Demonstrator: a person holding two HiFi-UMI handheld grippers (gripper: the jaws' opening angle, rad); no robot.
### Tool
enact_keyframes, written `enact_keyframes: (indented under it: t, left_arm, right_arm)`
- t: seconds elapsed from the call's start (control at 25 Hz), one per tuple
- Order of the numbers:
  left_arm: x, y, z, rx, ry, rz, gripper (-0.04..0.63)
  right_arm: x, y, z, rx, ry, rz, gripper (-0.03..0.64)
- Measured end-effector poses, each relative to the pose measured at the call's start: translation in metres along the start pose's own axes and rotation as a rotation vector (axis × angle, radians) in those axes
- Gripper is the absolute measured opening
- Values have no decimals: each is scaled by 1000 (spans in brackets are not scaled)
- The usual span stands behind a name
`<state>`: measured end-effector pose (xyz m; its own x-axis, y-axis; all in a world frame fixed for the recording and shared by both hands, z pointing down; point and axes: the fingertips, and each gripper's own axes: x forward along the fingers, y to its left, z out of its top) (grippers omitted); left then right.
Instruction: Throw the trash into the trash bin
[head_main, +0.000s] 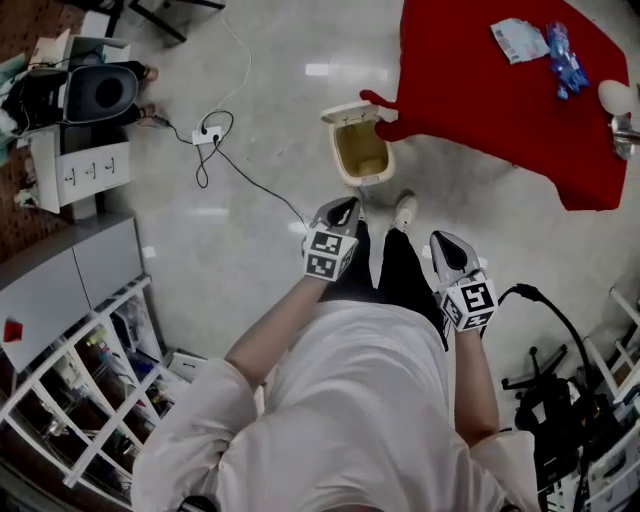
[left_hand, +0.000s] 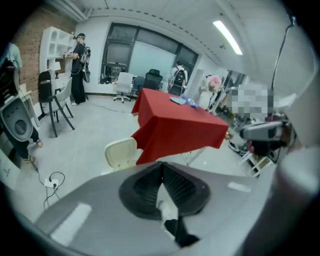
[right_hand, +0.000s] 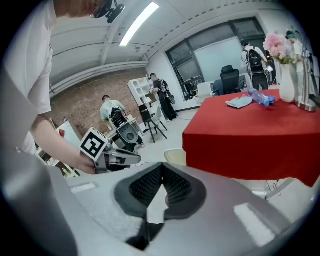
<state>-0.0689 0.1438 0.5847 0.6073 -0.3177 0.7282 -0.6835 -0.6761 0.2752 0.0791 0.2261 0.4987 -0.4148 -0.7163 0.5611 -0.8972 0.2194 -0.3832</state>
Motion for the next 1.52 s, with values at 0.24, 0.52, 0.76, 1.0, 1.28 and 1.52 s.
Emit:
enact_keyframes:
  t: [0.24,0.52,0.76,1.0,1.28,1.52]
  left_arm:
    - [-51,-24,31,36,-52,-85,5]
    - [-99,-35,61,83,-91,-152,4]
    - [-110,-37,67,170,-81,-200,5]
    - [-120,-31,71,205,-90,-234,5]
    - [-131,-20,85,246,-99,-292,5]
    - [-141,-14,102,301,-136,-331,5]
  right_arm:
    - [-19,15,29,-34,-28,-12,0]
    - [-37,34,48,-46,-50,-37,0]
    - [-38,49,58,-46,-67,-43,0]
    - [-29,66,65,-54,-77,-58,0]
    - [-18,78,74,-43,-109,-111,0]
    - [-15,82,87,-37,-160,-180,0]
